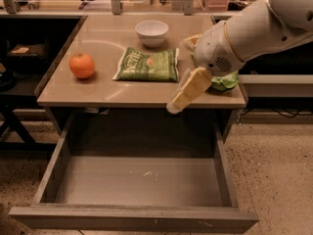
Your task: Place orange into top drawer
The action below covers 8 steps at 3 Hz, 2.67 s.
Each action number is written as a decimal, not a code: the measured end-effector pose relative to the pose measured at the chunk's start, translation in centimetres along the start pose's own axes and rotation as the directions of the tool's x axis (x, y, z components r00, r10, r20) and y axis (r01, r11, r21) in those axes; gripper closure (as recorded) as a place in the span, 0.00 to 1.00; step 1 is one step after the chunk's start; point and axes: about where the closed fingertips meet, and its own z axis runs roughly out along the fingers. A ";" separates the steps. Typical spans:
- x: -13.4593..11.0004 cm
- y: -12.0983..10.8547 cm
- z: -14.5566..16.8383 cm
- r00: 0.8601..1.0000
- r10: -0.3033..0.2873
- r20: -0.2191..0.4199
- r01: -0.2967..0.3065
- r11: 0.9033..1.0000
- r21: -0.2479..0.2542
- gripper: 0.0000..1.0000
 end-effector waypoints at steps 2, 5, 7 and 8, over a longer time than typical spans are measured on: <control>-4.8 -2.6 6.8 0.987 -0.063 0.151 0.061 0.998 0.017 0.00; -6.9 -6.1 12.0 0.980 -0.025 0.196 0.018 0.999 0.035 0.00; -8.8 -7.8 15.1 0.987 -0.051 0.154 0.048 0.999 0.020 0.00; -9.8 -8.0 16.2 0.981 -0.050 0.187 0.046 0.999 0.024 0.00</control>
Offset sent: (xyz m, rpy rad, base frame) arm 0.0699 0.1096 -0.0149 0.1799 -0.1141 0.0943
